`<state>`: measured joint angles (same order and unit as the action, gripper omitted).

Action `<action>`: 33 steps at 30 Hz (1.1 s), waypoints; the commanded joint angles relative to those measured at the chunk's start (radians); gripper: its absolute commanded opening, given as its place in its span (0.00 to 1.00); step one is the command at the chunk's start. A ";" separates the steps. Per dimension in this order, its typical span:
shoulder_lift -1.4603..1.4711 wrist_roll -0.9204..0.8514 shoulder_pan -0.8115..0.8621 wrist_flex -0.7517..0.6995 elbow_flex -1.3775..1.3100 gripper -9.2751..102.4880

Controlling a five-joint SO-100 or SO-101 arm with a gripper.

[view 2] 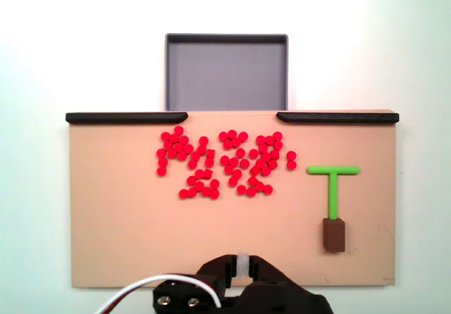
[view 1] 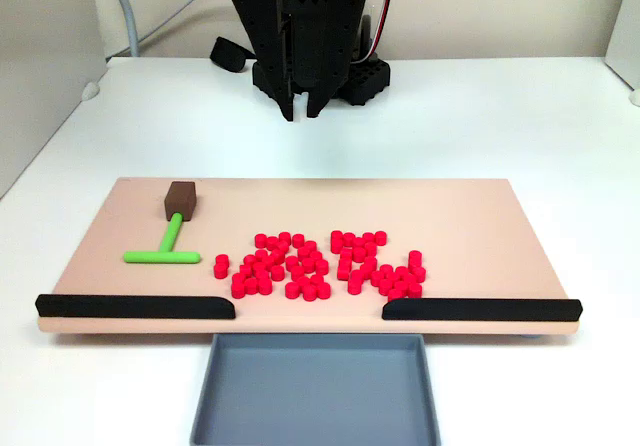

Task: Grasp a green tool by the dark brown handle.

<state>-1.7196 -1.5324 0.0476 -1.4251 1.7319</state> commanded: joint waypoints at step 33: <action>0.138 -0.313 0.310 0.123 -0.023 0.08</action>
<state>-1.5800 -1.8530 0.3497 -1.3100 1.7319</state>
